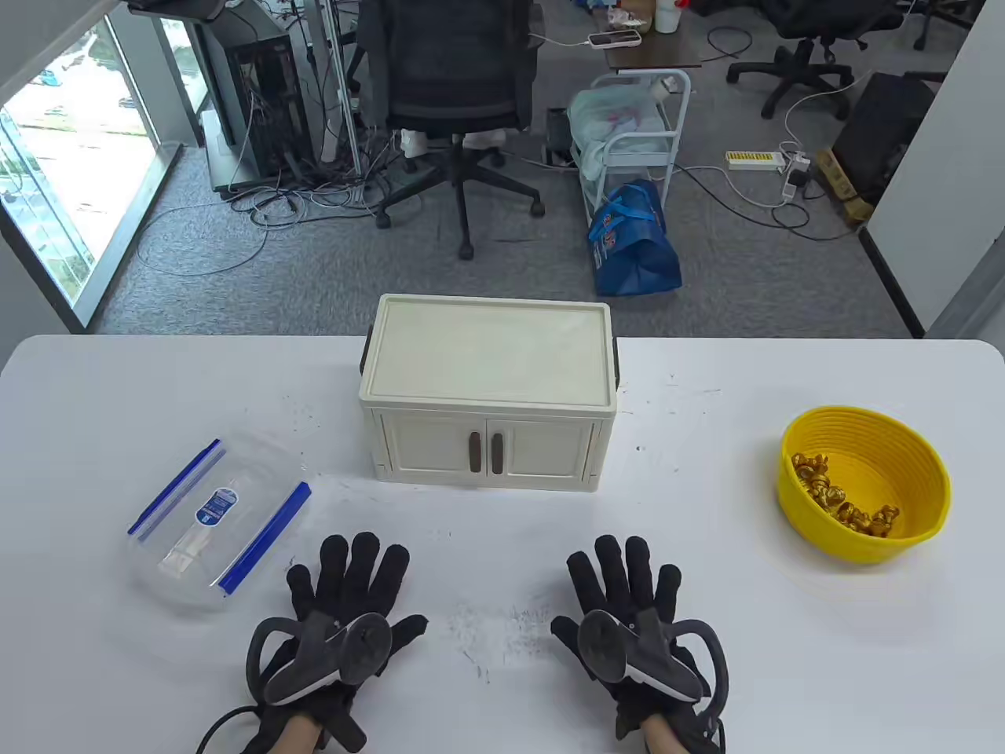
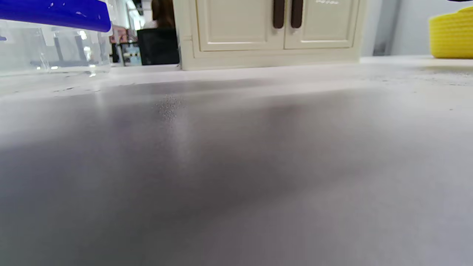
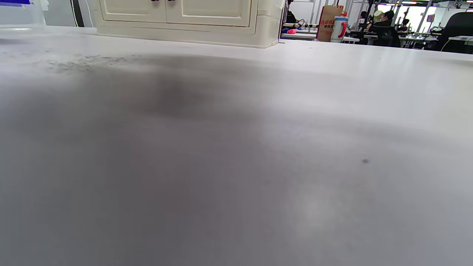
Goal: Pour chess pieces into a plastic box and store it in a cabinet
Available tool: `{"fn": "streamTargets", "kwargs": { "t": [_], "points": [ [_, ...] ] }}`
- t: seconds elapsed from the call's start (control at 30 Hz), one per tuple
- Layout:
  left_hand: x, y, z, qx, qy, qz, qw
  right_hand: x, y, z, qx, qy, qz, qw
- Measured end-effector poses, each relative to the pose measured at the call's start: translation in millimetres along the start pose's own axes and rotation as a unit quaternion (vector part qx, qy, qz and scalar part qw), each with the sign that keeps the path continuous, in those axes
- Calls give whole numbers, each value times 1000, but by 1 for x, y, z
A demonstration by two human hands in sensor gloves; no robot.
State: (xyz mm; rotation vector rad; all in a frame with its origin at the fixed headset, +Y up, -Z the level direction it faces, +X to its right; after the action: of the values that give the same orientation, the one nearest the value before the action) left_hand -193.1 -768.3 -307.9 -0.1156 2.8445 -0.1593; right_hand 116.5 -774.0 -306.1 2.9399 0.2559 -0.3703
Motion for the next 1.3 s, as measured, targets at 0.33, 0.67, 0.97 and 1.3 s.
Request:
{"fn": "streamTargets", "kwargs": {
  "t": [0.33,0.67,0.97,1.3],
  "points": [
    [-2,-1,1,6,-4,-5,1000,3,0,1,-3,5,1,1000],
    [-1,3,-1,2,-4,-13,1000,-3,1,2,-11,-13,3,1000],
    [-4,9,-5,-10,-6,-12,1000,-22,-47,13,1,-44,40,998],
    [2,10,-7,-8,3,-26,1000,-34,-127,58,25,-12,135,990]
  ]
}}
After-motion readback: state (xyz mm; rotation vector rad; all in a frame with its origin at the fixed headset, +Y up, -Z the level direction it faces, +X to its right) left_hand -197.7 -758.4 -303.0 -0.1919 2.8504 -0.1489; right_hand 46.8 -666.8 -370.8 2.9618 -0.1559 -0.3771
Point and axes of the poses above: the tracker on the back of each hand, its own x axis roughly to the little-finger side, its own z axis roughly from the wrist to the fingertips, y = z × x, the point moved 4 cm from there along z, roughly from the wrist to the fingertips, and after that the axes turned 8 degrees about -z, right-handed, at the moved point
